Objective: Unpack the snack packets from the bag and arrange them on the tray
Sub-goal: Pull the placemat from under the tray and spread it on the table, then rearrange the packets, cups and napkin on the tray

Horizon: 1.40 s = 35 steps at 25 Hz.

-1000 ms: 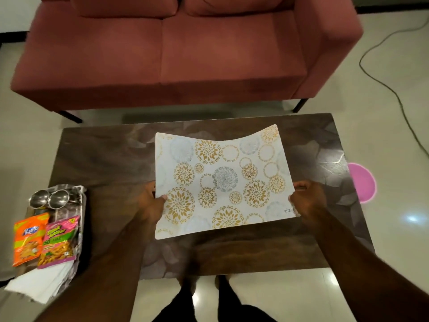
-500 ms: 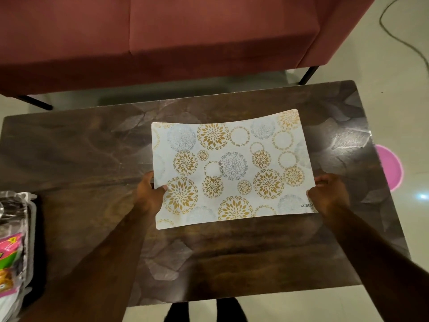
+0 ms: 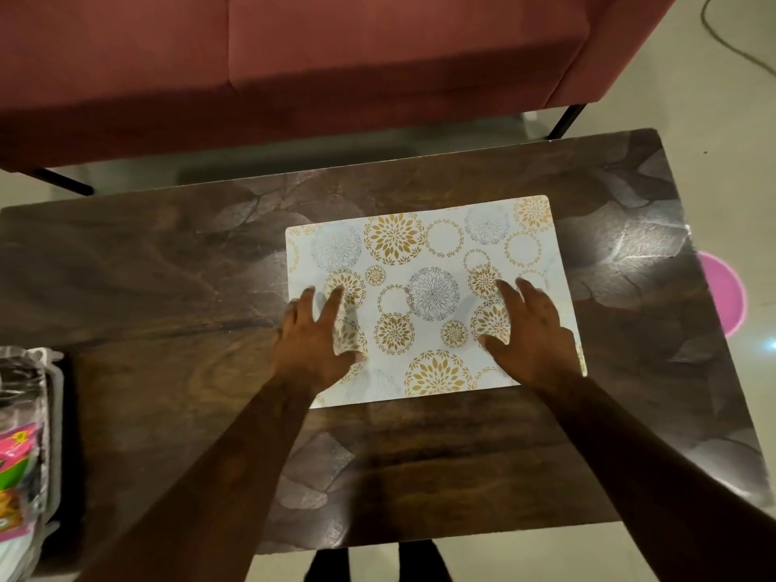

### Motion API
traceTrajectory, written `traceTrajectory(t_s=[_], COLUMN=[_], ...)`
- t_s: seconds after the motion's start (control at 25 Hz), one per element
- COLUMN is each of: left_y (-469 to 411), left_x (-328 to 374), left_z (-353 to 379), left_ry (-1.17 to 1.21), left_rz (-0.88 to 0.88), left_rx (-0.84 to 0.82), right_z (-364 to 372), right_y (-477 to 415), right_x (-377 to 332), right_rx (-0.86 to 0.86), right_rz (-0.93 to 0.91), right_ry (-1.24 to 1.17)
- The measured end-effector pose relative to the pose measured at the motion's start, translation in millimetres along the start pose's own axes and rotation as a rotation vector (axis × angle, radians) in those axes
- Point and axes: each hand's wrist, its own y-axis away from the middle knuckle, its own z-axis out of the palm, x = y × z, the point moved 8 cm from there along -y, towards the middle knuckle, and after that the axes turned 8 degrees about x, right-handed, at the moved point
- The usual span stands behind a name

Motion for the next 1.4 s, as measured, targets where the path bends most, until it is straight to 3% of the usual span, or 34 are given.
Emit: traceTrajectory(t_s=[0.16, 0.52, 0.76, 0.96, 1.4], left_y=[5.1, 3.5, 9.3, 48.2, 176.0], left_x=[5.8, 8.8, -3.3, -59.1, -297.5], left_z=[33.5, 40.5, 7.9, -34.5, -74.0], left_ry=[-0.046, -0.056, 0.035, 0.117, 0.268], left_rz=[0.013, 0.030, 0.041, -0.105, -0.489], left_rx=[-0.118, -0.106, -0.074, 0.032, 0.182], right_z=[29.5, 27.8, 14.3, 15.2, 95.7], right_y=[-3.7, -6.1, 8.6, 27.2, 96.8], right_x=[8.5, 14.8, -13.0, -82.4, -347.6], right_rx=[-0.111, -0.075, -0.013, -0.059, -0.228], right_rz=[0.019, 0.049, 0.030, -0.075, -0.452], right_ry=[0.068, 0.104, 0.116, 0.066, 0.037])
